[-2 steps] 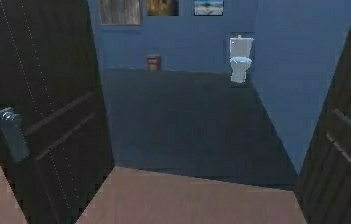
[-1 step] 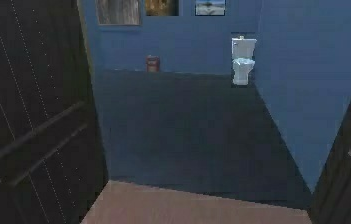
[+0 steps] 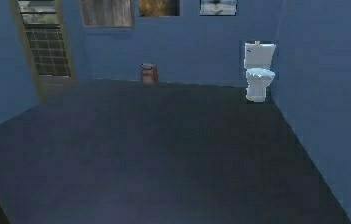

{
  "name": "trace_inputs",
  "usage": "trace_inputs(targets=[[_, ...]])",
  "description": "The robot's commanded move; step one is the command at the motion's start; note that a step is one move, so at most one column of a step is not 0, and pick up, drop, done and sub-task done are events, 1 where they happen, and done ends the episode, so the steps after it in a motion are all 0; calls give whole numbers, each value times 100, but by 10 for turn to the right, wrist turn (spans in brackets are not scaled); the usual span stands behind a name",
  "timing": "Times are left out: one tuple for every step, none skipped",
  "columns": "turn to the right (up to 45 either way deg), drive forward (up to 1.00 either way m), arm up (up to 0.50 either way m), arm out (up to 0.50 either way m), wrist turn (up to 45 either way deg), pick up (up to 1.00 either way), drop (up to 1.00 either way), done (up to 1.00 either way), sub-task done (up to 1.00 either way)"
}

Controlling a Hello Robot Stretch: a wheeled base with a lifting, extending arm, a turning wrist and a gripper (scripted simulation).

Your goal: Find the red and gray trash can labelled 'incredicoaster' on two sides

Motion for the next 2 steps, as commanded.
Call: trace_inputs(targets=[[0, 60, 0, 0, 0, 0, 0, 0, 0], [-180, 0, 0, 0, 0, 0, 0, 0, 0]])
